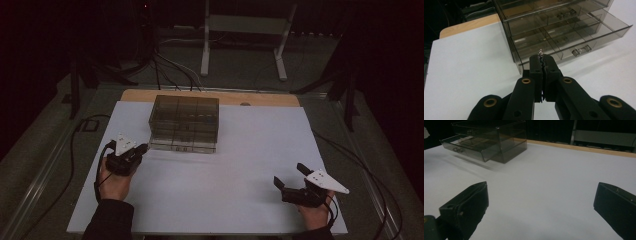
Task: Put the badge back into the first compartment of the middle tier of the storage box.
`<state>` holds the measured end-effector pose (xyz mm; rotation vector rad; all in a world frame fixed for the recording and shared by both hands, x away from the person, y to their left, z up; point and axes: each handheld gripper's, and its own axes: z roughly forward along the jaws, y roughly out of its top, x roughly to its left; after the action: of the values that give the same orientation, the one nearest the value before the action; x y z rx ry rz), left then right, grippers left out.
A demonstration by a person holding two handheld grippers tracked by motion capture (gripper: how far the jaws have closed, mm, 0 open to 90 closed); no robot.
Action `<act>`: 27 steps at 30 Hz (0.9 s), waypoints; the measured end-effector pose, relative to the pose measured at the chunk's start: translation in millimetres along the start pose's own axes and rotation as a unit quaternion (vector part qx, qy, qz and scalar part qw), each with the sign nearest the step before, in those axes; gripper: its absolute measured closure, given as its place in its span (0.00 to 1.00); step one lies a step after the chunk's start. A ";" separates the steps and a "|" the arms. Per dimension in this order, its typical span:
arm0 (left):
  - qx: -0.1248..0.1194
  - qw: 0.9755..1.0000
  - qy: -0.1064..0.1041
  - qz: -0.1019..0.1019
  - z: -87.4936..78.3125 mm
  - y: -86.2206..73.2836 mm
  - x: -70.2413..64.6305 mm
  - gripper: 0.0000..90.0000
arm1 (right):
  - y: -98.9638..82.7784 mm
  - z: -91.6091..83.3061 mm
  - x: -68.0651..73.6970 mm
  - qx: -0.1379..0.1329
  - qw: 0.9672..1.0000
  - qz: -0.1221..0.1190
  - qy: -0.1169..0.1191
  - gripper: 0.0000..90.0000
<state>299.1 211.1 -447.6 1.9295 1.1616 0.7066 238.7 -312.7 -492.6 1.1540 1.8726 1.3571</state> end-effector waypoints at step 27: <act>-0.015 1.000 0.016 0.002 8.4 15.3 2.7 0.99 | 0.0 0.3 0.1 0.002 1.000 -0.001 0.001 0.00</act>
<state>313.9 206.3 -439.4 1.9022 1.1613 0.7545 238.9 -312.4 -492.7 1.1528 1.8769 1.3549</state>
